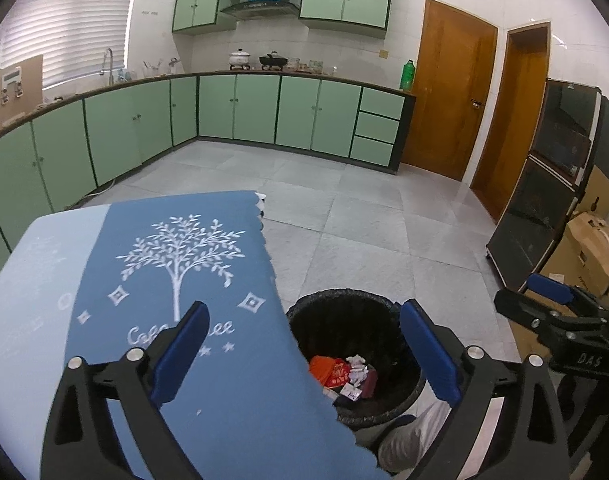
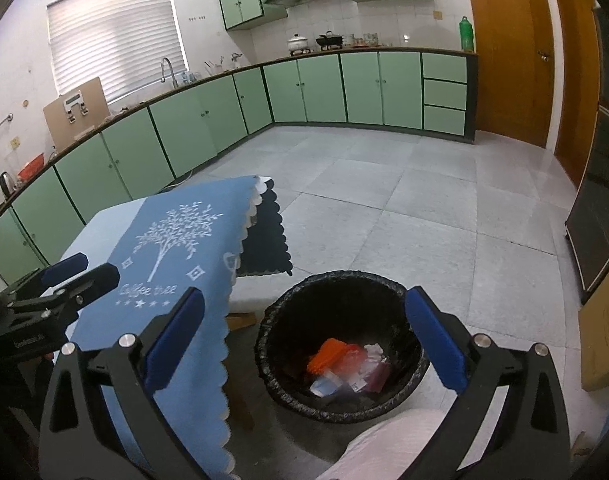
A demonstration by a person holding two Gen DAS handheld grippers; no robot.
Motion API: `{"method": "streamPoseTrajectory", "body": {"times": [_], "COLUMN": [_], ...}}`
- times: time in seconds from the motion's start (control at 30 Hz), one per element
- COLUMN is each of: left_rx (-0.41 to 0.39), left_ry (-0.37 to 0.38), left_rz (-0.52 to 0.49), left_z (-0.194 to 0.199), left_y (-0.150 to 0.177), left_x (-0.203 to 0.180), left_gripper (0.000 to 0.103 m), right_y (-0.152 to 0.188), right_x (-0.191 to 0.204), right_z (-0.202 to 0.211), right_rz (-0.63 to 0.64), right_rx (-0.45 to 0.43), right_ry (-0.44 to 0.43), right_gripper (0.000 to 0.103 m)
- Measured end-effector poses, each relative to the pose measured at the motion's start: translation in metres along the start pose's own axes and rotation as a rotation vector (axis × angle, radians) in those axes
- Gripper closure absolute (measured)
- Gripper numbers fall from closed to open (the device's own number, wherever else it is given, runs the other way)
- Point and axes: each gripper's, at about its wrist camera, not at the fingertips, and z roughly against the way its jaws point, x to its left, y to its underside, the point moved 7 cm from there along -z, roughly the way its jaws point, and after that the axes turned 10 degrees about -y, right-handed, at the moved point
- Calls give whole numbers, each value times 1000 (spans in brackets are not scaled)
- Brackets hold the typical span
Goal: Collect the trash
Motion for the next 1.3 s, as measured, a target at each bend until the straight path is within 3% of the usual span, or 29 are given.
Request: {"method": "streamPoseTrajectory", "body": {"times": [0.5,1.3], "left_rx": [-66,-116], "left_ry": [-16,-43], "left_rz": [15,25], "left_z": [51,69], "left_y": [3,-2], "left_x": [8,20], "left_gripper": [8,8], "right_y": [-3,-9], "right_x": [34,56], "right_z": [29,42], "right_rz": [63,113], "right_rx": [-42,-72], "right_ry": [-32,-51], "right_gripper": [5,5]}}
